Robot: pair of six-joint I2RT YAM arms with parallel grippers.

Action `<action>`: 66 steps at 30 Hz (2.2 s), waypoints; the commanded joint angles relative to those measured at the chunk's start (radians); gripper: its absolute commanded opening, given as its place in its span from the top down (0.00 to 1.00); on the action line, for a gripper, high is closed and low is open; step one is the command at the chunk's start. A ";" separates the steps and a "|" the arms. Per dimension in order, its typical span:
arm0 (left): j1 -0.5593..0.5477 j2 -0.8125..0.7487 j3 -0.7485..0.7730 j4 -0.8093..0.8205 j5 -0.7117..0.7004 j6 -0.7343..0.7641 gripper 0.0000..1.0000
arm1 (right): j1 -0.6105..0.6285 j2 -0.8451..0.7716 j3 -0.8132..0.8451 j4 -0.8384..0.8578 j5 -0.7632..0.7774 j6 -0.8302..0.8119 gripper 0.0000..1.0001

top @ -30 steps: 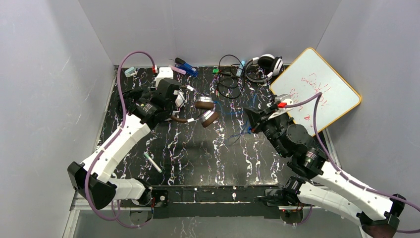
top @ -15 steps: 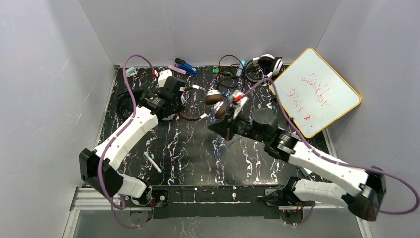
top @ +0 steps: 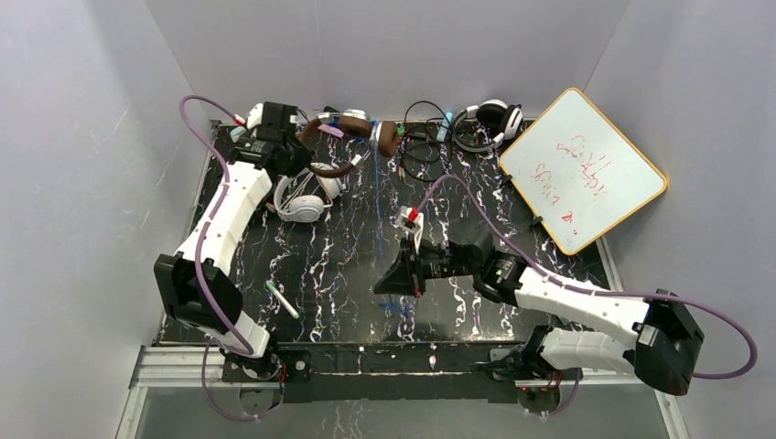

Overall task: Wrap the headphones
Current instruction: Wrap the headphones cable around the headphones.

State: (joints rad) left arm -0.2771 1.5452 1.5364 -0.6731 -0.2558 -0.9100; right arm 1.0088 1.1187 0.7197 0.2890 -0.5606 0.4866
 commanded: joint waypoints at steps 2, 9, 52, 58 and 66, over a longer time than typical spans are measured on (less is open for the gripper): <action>0.076 0.013 0.136 0.063 0.078 -0.049 1.00 | 0.004 -0.052 -0.120 -0.009 0.016 0.049 0.94; 0.090 -0.002 0.157 0.088 0.204 -0.044 1.00 | 0.005 -0.174 -0.187 -0.006 0.201 0.061 0.92; 0.021 -0.214 -0.173 0.120 -0.032 0.489 1.00 | -0.179 -0.318 0.026 -0.252 0.199 -0.070 0.99; -0.057 -0.189 -0.241 0.154 -0.081 0.574 1.00 | -0.179 -0.232 0.443 -0.558 0.603 -0.157 0.99; -0.115 -0.261 -0.372 0.214 -0.196 0.637 1.00 | -0.179 -0.257 0.589 -0.702 1.148 -0.231 0.99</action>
State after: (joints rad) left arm -0.3843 1.3602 1.2053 -0.5209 -0.3592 -0.3054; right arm 0.8318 0.8738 1.2819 -0.2905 0.2764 0.3054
